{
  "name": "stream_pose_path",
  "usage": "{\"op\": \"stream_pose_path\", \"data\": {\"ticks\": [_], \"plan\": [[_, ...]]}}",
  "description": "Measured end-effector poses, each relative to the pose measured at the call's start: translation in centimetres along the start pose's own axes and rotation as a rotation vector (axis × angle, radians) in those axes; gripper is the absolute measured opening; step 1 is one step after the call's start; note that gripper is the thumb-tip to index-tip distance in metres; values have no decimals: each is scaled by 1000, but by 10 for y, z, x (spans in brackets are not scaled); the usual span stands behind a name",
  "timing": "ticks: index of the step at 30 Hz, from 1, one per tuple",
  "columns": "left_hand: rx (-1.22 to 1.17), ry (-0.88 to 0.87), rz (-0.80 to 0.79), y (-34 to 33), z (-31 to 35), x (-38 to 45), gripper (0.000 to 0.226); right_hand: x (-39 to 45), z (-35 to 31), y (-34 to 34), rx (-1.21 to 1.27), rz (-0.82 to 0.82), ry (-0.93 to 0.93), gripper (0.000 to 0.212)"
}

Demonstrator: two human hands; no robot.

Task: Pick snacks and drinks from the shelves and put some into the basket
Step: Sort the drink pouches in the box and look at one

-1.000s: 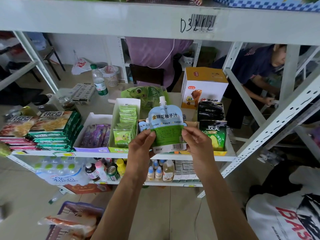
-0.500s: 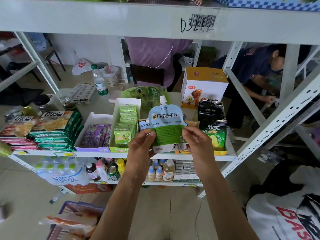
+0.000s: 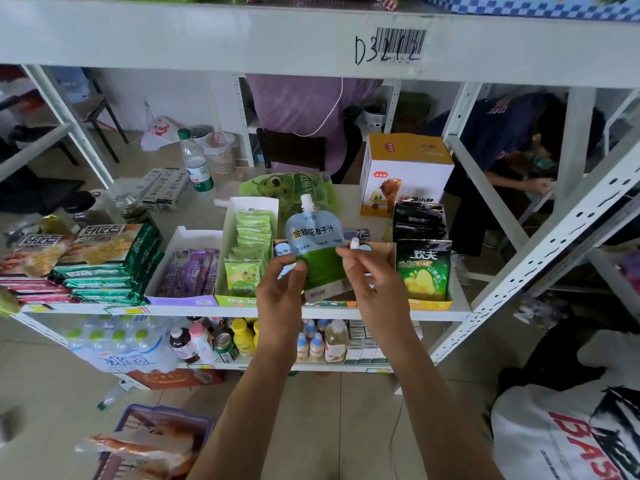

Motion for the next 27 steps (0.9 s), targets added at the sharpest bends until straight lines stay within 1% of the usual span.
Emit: {"op": "stream_pose_path", "data": {"ticks": [2, 3, 6, 9, 10, 12, 14, 16, 18, 20, 21, 23, 24, 26, 27], "plan": [[12, -78, -42, -6, 1, -5, 7, -2, 2, -6, 97, -79, -149, 36], [44, -138, -70, -9, 0, -8, 12, -2, 4, -9, 154, -102, -209, 35], [178, -278, -150, -15, -5, -17, 21, 3, 6, -10, 204, -108, -280, 33], [228, -309, -196, -15, -11, -16, 26, 13, 15, -7, 182, -133, -314, 23], [245, -307, -198, -15, -13, -11, 27, 16, 21, -6, 192, -141, -330, 25], [272, -288, -150, -13, -15, 6, 28, 20, 32, -4, 180, -170, -353, 29], [300, -246, -129, -16, -13, 28, 38, 24, 41, -5, 135, -203, -353, 29], [369, -216, -207, -23, -12, 49, 43, 30, 44, -9, 128, -234, -336, 27], [457, -232, -268, -30, -12, 67, 35, 38, 48, -12, 101, -248, -309, 26], [489, -237, -266, -33, -14, 81, 18, 48, 55, -16, 13, -246, -262, 26], [503, -234, -258, -35, -15, 86, 14, 53, 58, -17, -29, -243, -235, 26], [538, -220, -228, -37, -22, 95, 19, 63, 61, -20, -87, -225, -174, 25], [558, -220, -213, -39, -25, 98, 18, 67, 62, -22, -114, -216, -146, 24], [600, -235, -183, -43, -30, 103, 6, 74, 65, -24, -169, -197, -93, 21], [628, -249, -169, -45, -32, 106, 3, 76, 67, -25, -194, -193, -69, 20]]}}
Point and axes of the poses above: each hand's wrist, its own x-axis towards the middle knuckle, its own y-axis out of the back of the hand, z = x × y, the point moved 4 cm from there along x, towards the middle knuckle, and after that the axes turned 12 degrees about z, right-handed, at the moved point
